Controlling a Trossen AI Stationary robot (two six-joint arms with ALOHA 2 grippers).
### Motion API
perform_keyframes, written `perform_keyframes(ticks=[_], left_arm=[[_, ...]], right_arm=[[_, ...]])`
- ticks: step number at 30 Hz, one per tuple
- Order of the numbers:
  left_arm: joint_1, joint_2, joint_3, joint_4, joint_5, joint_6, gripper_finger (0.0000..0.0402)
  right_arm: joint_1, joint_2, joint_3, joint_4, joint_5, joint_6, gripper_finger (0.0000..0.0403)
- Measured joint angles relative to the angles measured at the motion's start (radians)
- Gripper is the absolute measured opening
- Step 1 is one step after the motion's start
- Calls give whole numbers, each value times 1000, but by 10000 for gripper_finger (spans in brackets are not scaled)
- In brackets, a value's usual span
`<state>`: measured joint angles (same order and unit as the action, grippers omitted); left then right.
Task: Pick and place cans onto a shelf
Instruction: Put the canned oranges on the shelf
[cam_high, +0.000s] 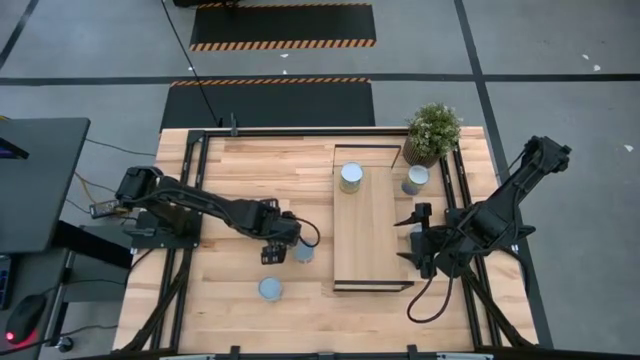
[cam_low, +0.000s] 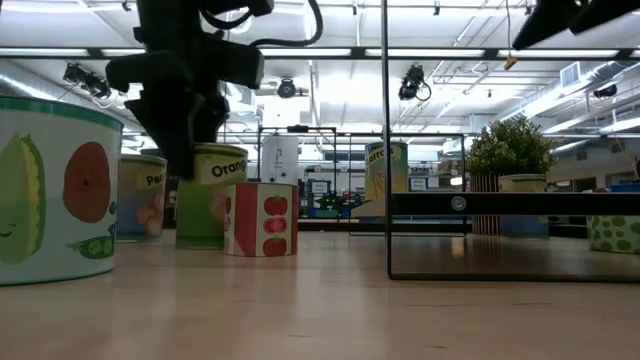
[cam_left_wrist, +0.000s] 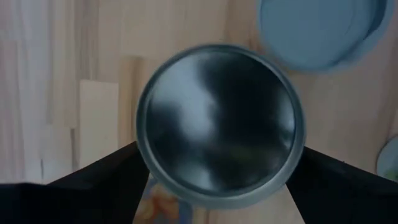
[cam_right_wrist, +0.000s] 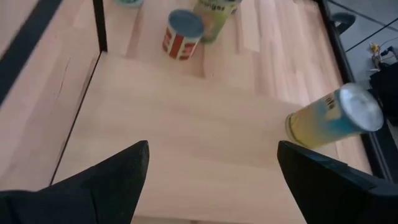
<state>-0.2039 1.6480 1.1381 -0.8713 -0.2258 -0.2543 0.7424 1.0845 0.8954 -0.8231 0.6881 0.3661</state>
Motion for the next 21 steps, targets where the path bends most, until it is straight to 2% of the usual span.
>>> perform_keyframes(ticks=[4, 13, 21], left_arm=[[0, 18, 0, 27, -4, -22, 334], [36, 21, 1, 55, 2, -7, 279], [70, 20, 1, 91, 12, 16, 272]], right_arm=[[10, -11, -36, 2, -2, 36, 363], [15, -110, -53, 12, 20, 52, 363], [15, -165, -53, 1, 9, 43, 363]])
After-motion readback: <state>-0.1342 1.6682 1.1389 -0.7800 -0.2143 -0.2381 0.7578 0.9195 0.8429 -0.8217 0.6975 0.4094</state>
